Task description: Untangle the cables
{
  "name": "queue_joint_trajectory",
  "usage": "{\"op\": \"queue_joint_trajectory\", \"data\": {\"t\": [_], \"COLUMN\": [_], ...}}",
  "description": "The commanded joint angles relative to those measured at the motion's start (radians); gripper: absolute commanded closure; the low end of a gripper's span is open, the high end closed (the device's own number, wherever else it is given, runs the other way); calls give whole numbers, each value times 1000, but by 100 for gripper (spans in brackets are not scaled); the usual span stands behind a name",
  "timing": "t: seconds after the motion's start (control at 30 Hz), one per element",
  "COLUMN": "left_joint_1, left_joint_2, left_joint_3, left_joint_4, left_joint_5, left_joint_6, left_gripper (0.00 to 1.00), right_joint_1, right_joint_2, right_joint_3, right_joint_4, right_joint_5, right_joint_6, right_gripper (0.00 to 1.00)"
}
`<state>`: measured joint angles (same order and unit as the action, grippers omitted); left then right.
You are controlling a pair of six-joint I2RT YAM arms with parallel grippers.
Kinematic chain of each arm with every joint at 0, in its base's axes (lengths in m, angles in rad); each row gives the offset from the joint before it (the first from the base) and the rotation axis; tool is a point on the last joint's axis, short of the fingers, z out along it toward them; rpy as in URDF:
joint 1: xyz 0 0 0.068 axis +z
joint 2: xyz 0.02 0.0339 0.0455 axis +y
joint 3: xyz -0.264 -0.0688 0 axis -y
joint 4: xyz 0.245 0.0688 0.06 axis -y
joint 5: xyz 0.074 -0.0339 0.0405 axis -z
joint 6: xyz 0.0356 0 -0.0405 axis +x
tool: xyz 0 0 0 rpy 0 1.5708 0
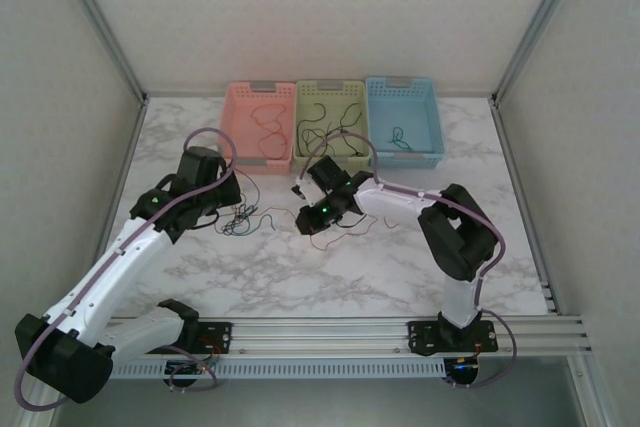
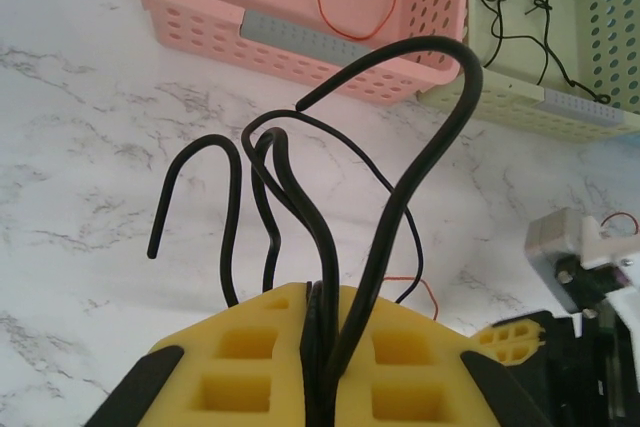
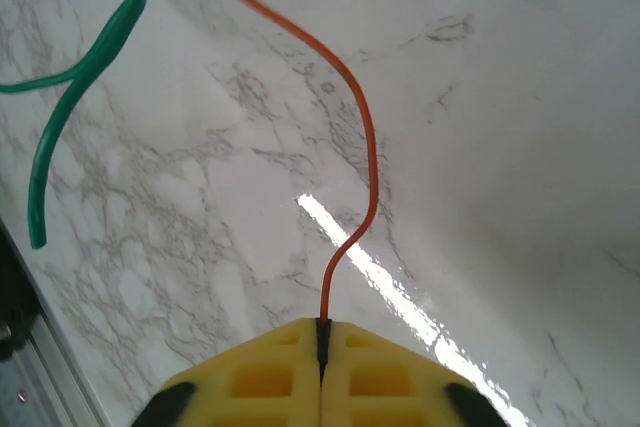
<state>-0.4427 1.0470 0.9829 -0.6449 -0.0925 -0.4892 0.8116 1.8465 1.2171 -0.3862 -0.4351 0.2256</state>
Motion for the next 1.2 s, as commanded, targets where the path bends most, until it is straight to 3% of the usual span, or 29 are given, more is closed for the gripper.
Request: {"op": "queue_joint_trajectory", "data": {"t": [0.0, 0.23, 0.6, 1.0, 1.17], "left_joint_1": [7, 7, 7, 7, 7], "left_joint_2": [-25, -42, -72, -95, -101], "left_joint_3": [-10, -15, -17, -3, -2], "left_joint_4": [-2, -29, -54, -81, -84], "left_joint_5": [-41, -91, -127, -145, -138], "left_joint_6": [6, 2, 0, -1, 2], "left_gripper": [100, 100, 100, 100, 100], "right_joint_1": [8, -59, -390, -499, -515], "right_joint_2": [-112, -385, -769, -801, -807], "right_joint_3": [-15, -104, -173, -154, -159], "right_joint_4": [0, -33, -176, -277, -254], "right_joint_5": [67, 213, 457, 622, 552], "right_joint_6": [-15, -13, 35, 100, 108], "right_gripper": [100, 100, 100, 100, 100]}}
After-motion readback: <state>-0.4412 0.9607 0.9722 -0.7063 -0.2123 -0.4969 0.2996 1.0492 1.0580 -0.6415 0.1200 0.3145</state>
